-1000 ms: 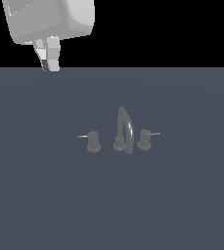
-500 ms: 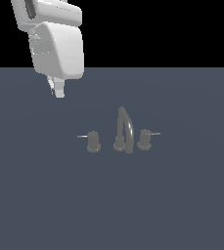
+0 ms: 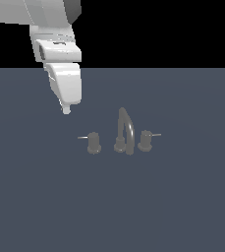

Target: Turn on the faucet by rotating a designated handle.

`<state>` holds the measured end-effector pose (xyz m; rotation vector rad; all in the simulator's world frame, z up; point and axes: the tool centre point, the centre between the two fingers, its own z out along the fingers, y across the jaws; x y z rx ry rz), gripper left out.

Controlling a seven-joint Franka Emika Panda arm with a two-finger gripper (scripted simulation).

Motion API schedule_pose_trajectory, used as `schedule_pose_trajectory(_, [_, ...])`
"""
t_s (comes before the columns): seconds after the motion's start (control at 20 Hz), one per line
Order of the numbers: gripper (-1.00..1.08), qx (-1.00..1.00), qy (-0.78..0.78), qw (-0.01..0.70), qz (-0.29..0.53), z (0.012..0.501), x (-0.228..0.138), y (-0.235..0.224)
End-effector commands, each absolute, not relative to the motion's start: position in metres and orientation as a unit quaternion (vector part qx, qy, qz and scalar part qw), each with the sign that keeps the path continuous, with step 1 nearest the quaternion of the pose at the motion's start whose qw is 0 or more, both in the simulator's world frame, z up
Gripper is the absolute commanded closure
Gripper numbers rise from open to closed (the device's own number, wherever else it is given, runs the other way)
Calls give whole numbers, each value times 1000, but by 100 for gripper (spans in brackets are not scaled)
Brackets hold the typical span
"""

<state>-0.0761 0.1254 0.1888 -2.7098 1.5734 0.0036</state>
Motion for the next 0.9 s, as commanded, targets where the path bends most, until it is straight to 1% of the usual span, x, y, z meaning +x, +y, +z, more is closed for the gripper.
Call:
schedule_pose_trajectory(0.0, [108, -854, 521, 4, 1, 176, -67, 125])
schedule_pose_trajectory(0.85, [108, -762, 647, -1, -1, 87, -1, 108])
